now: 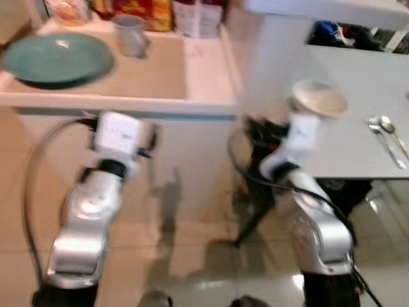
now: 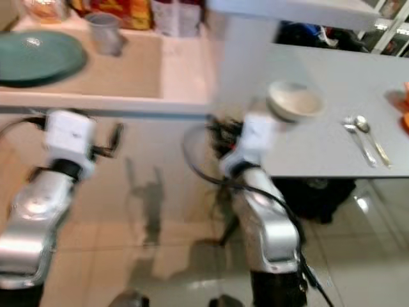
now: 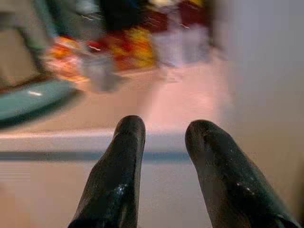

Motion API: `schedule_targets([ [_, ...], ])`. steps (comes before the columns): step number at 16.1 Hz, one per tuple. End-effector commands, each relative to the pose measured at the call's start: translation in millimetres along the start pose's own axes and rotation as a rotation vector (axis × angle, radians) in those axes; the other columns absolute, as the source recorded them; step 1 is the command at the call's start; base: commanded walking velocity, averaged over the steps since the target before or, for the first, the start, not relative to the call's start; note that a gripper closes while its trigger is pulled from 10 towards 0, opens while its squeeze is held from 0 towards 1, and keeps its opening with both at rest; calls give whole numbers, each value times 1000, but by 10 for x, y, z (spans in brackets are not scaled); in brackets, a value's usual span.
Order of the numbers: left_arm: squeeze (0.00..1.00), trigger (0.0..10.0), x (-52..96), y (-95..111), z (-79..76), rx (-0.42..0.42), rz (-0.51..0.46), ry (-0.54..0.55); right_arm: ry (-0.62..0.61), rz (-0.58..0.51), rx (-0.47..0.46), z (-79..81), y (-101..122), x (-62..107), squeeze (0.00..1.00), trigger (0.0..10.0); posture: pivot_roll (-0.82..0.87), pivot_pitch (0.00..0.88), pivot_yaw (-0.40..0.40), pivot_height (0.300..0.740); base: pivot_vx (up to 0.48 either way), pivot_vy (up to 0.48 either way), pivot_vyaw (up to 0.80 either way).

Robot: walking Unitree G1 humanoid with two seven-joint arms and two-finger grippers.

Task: Setting the table

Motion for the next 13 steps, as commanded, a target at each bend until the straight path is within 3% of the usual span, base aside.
schedule_targets([
  [1, 0, 10000, -15, 143, -60, 22, -60, -19, -21, -7, -3, -121, 16, 18, 0, 10000, 219, 41, -82, 740, 0, 480, 0],
  [5, 0, 10000, -67, 97, -113, 12, -36, -55, -15, -8, -11, -115, 22, -37, 0, 10000, 189, 49, -41, 740, 0, 480, 0],
  [9, 0, 10000, -125, 34, -215, 55, -13, -89, -67, 12, -37, -182, -15, 52, 0, 10000, 145, 51, -15, 740, 0, 446, 0],
  [10, 0, 10000, -128, 67, -296, 65, -27, -122, -88, 10, -32, -233, -1, 60, 0, 10000, 138, 52, -10, 740, 0, 0, 0],
  [13, 0, 10000, -147, 107, -322, 79, -47, -149, -108, 10, 7, -272, 36, 44, 0, 10000, 137, 60, -4, 740, 0, 0, 0],
])
Point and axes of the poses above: a point about 5 cm out from each wrist's last joint towards the gripper, its own x axis pointing back from the gripper into the wrist, its own y axis along the axis of the wrist's last joint, z = x × y, the point moved 3 cm from there along -x, pointing out of the wrist towards the gripper, and after that the axes turned 6 degrees about x, right-handed, at the moved point
